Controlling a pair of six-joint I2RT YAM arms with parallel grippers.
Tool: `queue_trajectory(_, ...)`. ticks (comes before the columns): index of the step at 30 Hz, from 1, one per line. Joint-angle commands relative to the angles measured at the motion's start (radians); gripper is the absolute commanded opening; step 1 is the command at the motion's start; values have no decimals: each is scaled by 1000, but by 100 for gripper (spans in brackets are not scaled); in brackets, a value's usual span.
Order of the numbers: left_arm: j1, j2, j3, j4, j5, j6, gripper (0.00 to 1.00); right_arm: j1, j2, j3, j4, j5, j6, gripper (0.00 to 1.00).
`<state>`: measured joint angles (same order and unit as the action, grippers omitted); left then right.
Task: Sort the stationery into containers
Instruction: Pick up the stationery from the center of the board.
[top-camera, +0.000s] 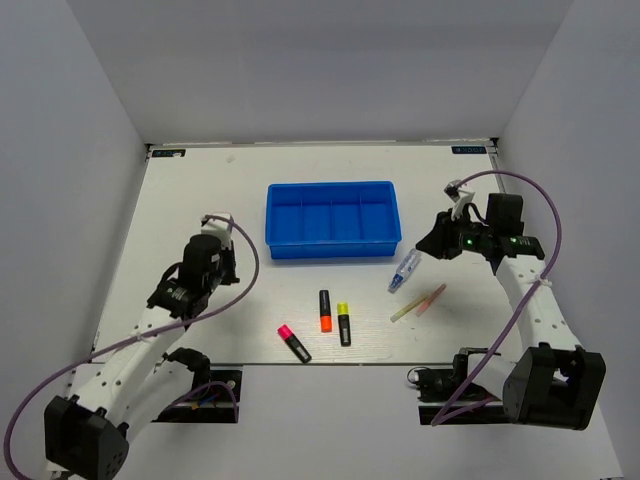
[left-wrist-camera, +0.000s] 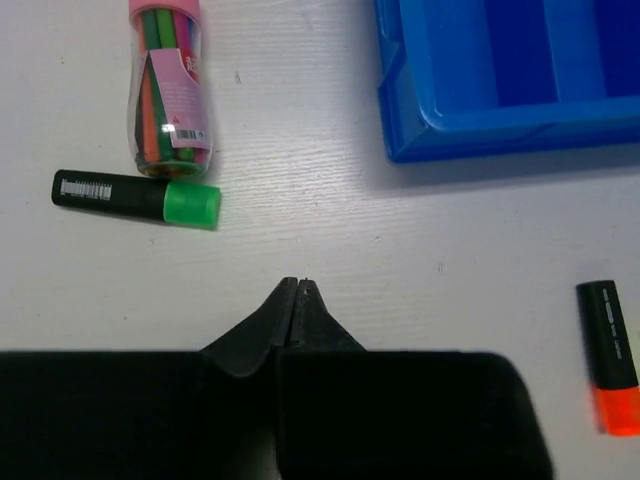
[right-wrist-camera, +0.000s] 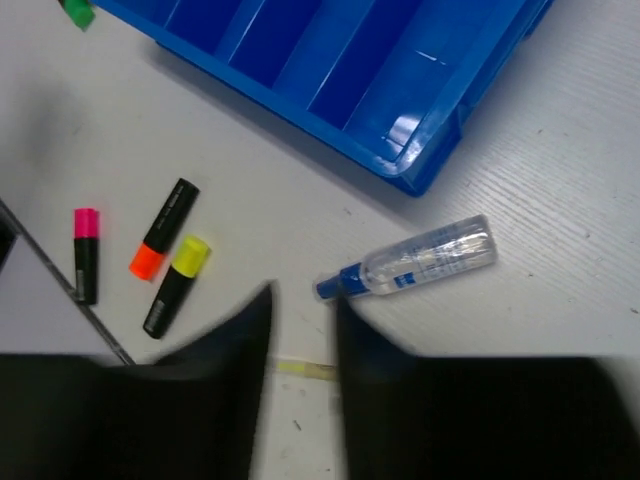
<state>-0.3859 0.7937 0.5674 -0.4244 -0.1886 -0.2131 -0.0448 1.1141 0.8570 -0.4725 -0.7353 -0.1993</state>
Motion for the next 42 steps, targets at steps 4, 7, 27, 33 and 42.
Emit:
queue_trajectory(4,71,255,179,-50,-9,-29,100,0,32,125,18,-67,116,91)
queue_trajectory(7,117,413,276,-74,-34,-23,100,0,21,48,58,-59,127,8)
queue_trajectory(27,240,1032,741,-155,-35,109,80,-3,23,60,5,20,75,63)
queue_trajectory(33,248,1081,701,-156,-52,106,75,-3,29,71,-6,33,70,63)
queue_trajectory(42,252,1141,703,-157,-48,95,28,-3,32,73,-8,40,72,64)
